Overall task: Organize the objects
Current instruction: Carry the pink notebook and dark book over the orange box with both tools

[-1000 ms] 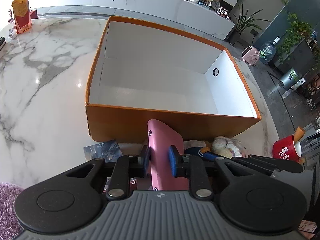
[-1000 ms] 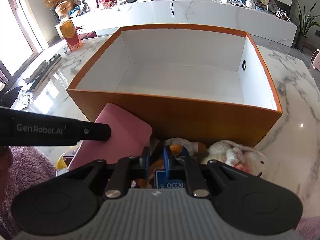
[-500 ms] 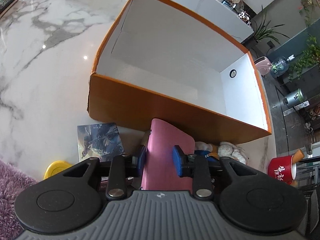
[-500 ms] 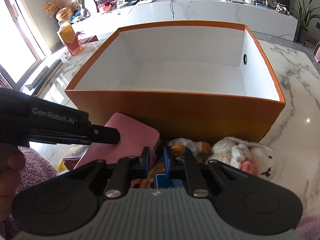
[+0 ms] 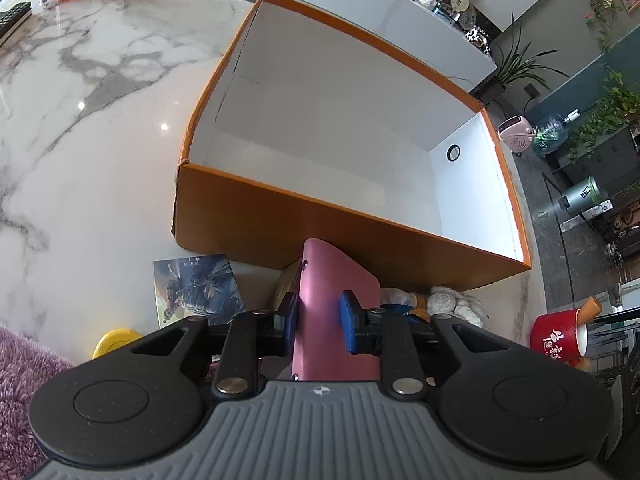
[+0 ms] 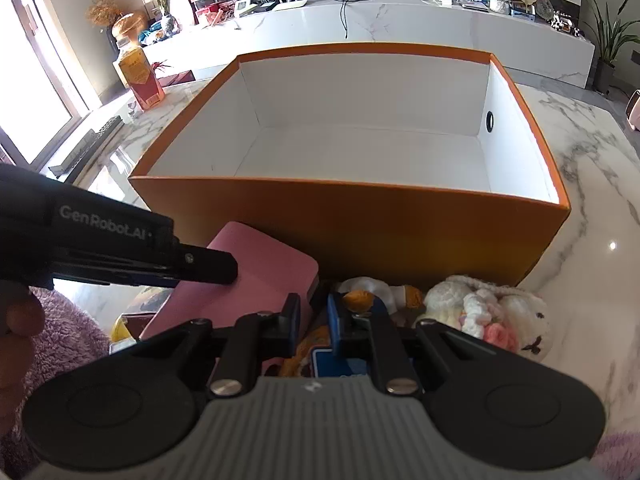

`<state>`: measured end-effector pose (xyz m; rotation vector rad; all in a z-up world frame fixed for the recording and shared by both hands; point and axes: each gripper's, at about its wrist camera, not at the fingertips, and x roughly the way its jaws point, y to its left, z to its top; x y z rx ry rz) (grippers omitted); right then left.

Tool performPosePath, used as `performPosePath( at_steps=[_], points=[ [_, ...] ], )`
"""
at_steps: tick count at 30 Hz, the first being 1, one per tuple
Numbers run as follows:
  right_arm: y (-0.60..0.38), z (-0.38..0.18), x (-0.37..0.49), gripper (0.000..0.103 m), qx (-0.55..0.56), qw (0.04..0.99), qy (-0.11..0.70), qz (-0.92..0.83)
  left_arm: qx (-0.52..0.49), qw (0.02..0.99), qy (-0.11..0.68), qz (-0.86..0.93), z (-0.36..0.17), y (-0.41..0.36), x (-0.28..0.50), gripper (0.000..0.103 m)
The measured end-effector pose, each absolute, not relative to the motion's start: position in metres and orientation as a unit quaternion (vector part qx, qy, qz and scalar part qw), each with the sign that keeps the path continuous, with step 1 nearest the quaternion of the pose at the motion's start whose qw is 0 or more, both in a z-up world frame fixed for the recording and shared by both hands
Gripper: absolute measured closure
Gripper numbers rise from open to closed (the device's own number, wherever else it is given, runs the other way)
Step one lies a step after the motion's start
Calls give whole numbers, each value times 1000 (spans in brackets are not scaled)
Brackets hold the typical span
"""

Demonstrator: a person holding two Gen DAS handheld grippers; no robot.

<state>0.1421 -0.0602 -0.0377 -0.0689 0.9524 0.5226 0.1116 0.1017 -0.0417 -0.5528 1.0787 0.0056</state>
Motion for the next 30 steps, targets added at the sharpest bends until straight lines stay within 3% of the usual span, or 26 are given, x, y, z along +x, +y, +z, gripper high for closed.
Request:
performPosePath(
  at_steps=[5, 18, 24, 26, 30],
  points=[
    [-57, -31, 138, 85, -37, 858, 447, 250, -254, 841, 477, -6, -25, 105, 101, 84],
    [-26, -14, 131, 83, -33, 854, 439, 278, -296, 858, 418, 17, 3, 168, 68, 85],
    [-15, -16, 127, 67, -32, 846, 447, 287, -307, 857, 413, 40, -1, 194, 55, 85],
    [-13, -18, 127, 57, -32, 843, 451, 290, -311, 854, 415, 46, -5, 200, 52, 85],
    [-2, -23, 127, 51, -33, 833, 465, 300, -321, 848, 419, 55, -14, 211, 46, 85]
  ],
)
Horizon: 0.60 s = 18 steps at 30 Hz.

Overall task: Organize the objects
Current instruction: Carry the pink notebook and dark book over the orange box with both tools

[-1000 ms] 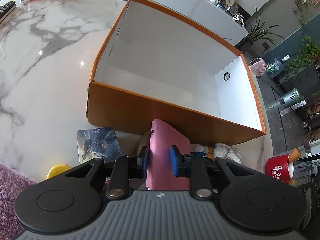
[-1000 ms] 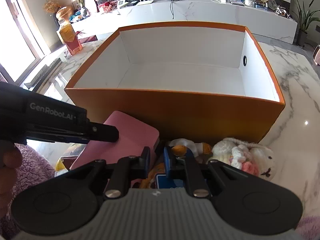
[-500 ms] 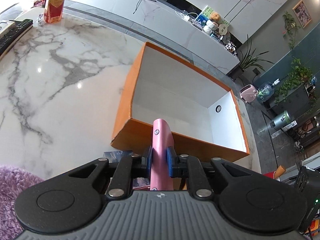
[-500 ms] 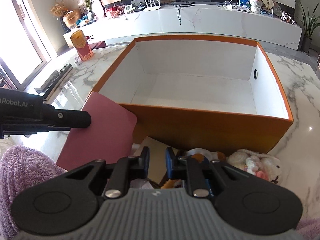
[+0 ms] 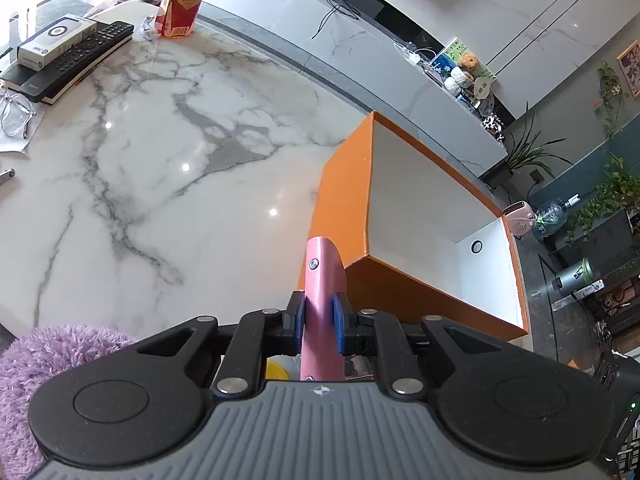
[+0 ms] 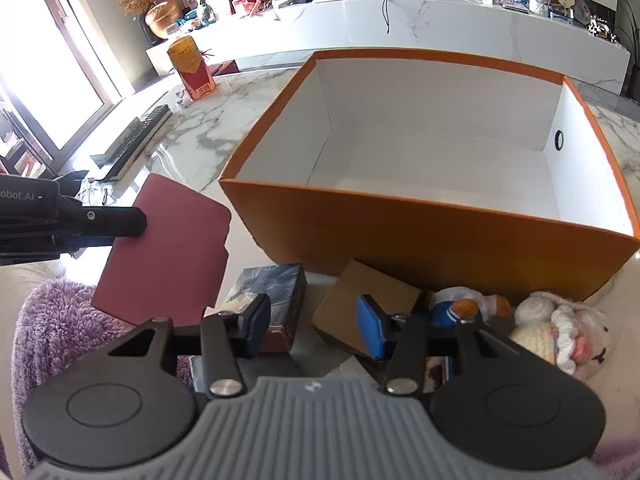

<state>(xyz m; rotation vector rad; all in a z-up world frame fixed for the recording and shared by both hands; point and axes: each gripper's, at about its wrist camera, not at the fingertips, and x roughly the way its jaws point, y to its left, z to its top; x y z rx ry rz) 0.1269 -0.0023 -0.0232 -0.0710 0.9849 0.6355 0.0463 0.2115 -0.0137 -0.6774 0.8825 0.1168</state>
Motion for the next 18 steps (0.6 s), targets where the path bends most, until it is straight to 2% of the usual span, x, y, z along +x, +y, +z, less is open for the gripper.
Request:
performPosePath(
  at_steps=[7, 10, 11, 18],
  points=[
    [30, -31, 125, 45, -40, 812, 483, 327, -325, 844, 421, 72, -22, 228, 40, 85],
    [46, -34, 124, 26, -61, 806, 488, 330, -331, 841, 422, 75, -25, 233, 38, 85],
    [52, -35, 125, 24, -69, 805, 489, 330, -332, 840, 422, 75, -27, 235, 37, 85],
    [81, -52, 139, 28, -133, 786, 518, 310, -341, 836, 423, 75, -33, 243, 37, 85]
  ],
)
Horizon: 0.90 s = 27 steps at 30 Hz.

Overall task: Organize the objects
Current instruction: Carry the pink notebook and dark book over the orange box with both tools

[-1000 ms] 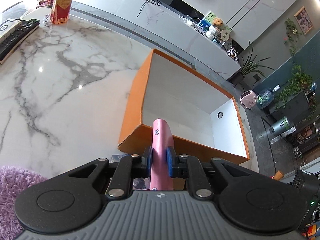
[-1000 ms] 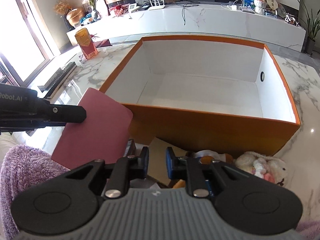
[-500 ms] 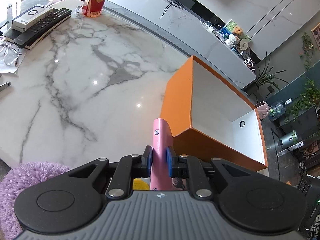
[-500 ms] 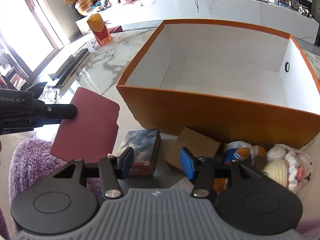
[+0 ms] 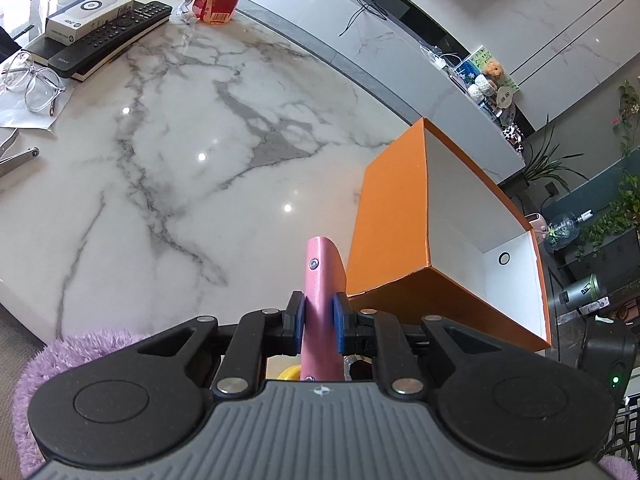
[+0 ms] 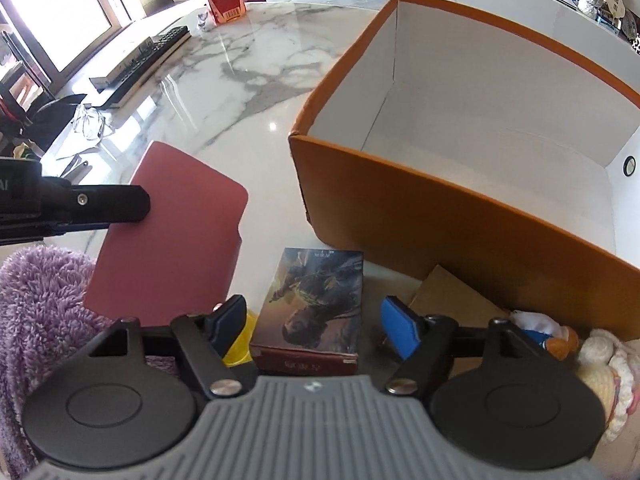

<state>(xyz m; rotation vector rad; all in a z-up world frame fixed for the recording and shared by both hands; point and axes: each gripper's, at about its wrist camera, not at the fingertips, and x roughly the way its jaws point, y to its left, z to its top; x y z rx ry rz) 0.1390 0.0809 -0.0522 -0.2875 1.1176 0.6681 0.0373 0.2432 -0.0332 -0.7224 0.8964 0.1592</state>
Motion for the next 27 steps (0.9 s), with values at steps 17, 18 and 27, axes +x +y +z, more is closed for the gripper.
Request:
performPosePath(
  at_steps=[17, 18, 27],
  points=[
    [75, -35, 128, 43, -122, 797, 510, 301, -329, 846, 414, 65, -18, 233, 32, 85],
    [69, -28, 125, 43, -117, 802, 502, 301, -326, 848, 414, 63, -15, 230, 32, 85],
    [4, 33, 103, 43, -59, 845, 440, 298, -304, 872, 383, 26, 28, 198, 31, 85]
  ],
)
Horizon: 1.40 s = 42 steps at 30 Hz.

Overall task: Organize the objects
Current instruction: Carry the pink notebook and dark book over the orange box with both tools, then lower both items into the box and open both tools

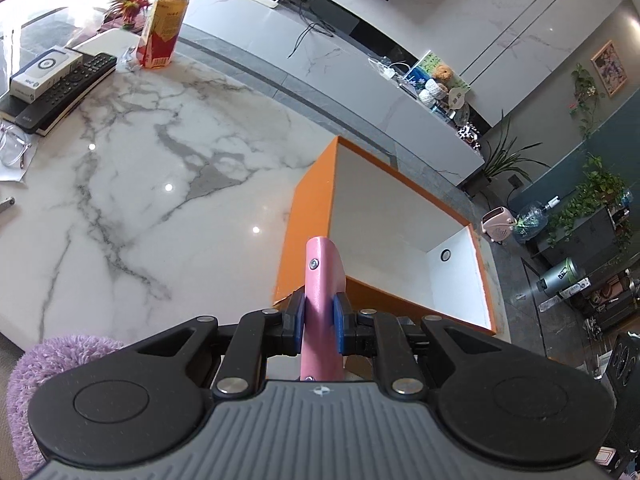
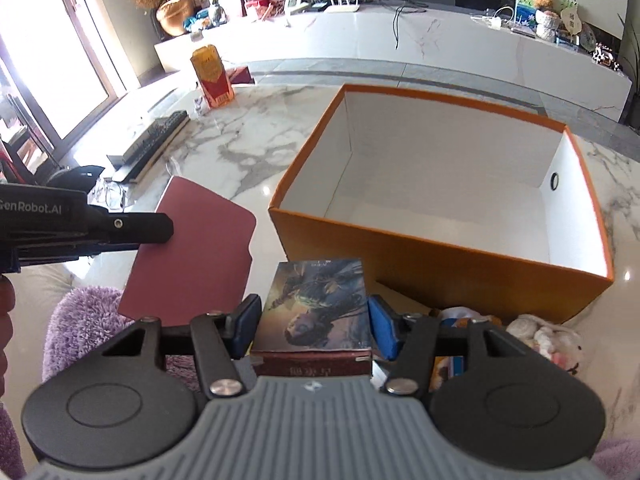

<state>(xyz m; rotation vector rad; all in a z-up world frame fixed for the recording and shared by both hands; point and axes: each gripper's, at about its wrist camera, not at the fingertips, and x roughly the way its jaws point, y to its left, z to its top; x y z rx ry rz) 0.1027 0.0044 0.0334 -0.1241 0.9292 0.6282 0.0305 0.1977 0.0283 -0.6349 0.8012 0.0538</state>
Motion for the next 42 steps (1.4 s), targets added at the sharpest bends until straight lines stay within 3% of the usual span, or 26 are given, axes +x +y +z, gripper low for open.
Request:
performPosePath(
  at_steps=[13, 26, 42],
  points=[
    [-46, 81, 166, 43, -25, 892, 377, 249, -239, 899, 366, -33, 72, 147, 118, 85],
    [-53, 31, 245, 43, -7, 879, 433, 199, -189, 872, 451, 0, 14, 124, 200, 85],
    [-61, -6, 259, 43, -17, 868, 462, 182, -116, 839, 531, 8, -40, 90, 214, 85]
  ],
)
